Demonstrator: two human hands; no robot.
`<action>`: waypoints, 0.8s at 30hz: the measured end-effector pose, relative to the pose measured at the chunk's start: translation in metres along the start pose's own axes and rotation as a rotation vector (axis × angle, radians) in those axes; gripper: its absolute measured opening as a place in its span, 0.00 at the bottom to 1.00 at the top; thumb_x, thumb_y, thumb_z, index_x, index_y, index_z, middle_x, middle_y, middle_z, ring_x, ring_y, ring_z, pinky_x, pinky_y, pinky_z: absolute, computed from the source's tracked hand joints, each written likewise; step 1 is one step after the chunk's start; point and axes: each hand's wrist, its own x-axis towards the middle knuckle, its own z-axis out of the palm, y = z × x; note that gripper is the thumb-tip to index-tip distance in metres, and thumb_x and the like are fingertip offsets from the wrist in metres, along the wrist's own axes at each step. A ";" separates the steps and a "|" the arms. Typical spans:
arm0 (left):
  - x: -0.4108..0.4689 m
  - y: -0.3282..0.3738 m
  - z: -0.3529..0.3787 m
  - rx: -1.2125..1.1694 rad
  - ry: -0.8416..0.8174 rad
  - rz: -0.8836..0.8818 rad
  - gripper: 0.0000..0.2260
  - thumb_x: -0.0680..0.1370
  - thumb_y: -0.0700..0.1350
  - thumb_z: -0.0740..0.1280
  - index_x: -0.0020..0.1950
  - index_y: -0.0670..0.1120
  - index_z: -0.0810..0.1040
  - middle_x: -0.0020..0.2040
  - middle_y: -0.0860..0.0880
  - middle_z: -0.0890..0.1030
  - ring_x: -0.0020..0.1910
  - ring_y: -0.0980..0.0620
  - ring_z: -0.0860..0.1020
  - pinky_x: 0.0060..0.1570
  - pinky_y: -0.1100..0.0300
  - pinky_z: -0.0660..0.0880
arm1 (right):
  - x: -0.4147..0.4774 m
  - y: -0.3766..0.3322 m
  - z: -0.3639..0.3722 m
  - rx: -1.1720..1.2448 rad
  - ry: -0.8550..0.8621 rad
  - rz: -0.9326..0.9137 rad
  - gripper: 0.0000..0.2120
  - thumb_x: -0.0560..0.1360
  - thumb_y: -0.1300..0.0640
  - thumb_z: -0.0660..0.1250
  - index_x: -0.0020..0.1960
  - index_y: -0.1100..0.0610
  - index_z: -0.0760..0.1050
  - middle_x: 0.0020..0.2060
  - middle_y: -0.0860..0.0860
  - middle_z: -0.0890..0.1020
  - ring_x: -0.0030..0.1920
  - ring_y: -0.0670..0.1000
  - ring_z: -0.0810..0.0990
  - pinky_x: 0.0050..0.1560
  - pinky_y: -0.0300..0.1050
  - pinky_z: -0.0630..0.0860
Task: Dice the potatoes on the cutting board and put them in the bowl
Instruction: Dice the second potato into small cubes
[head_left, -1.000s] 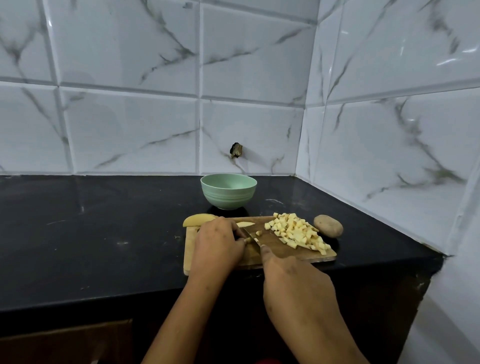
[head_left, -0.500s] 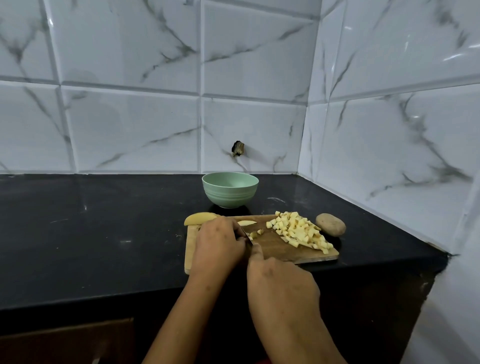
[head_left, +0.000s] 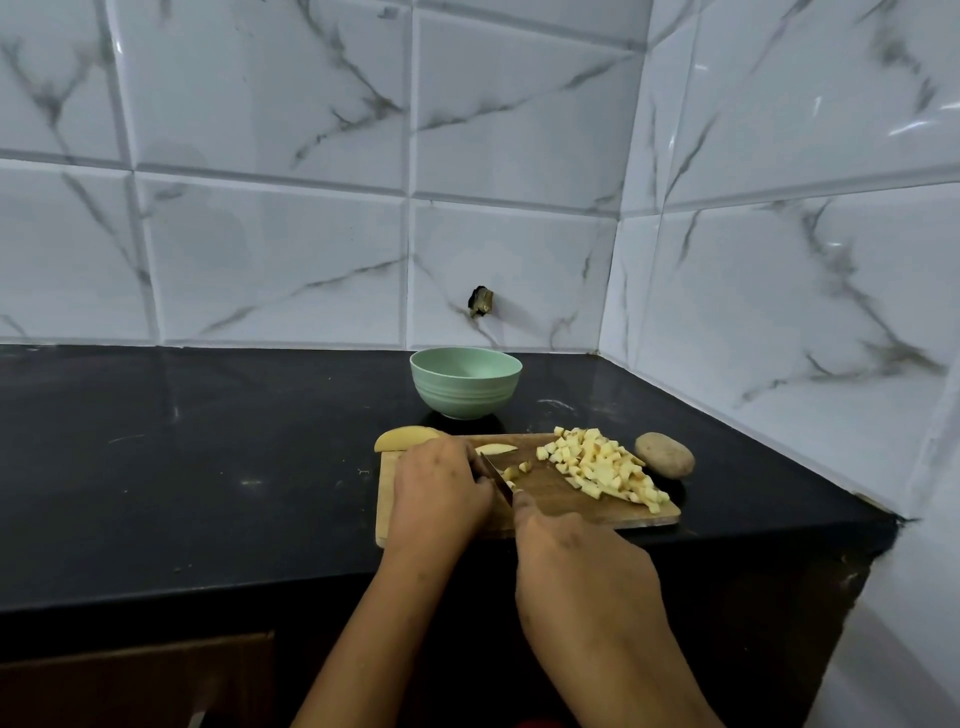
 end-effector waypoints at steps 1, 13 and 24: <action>0.000 0.000 0.000 -0.002 0.003 0.002 0.07 0.74 0.43 0.66 0.47 0.48 0.83 0.44 0.50 0.83 0.45 0.53 0.78 0.42 0.65 0.69 | 0.003 0.000 0.001 -0.005 0.000 -0.001 0.28 0.81 0.62 0.56 0.78 0.52 0.50 0.54 0.51 0.79 0.50 0.51 0.78 0.38 0.42 0.69; -0.002 -0.001 0.003 0.010 0.023 -0.023 0.06 0.75 0.45 0.67 0.46 0.45 0.83 0.43 0.49 0.83 0.45 0.52 0.78 0.48 0.58 0.75 | 0.003 0.007 -0.003 -0.002 0.028 0.039 0.28 0.81 0.61 0.56 0.77 0.50 0.51 0.55 0.51 0.79 0.52 0.51 0.79 0.36 0.41 0.69; 0.001 -0.004 0.008 0.031 0.033 0.003 0.07 0.75 0.44 0.65 0.47 0.47 0.83 0.44 0.50 0.82 0.46 0.53 0.78 0.49 0.59 0.73 | 0.006 0.007 -0.008 -0.007 -0.031 -0.028 0.22 0.81 0.60 0.56 0.73 0.50 0.61 0.52 0.50 0.79 0.45 0.49 0.77 0.36 0.41 0.67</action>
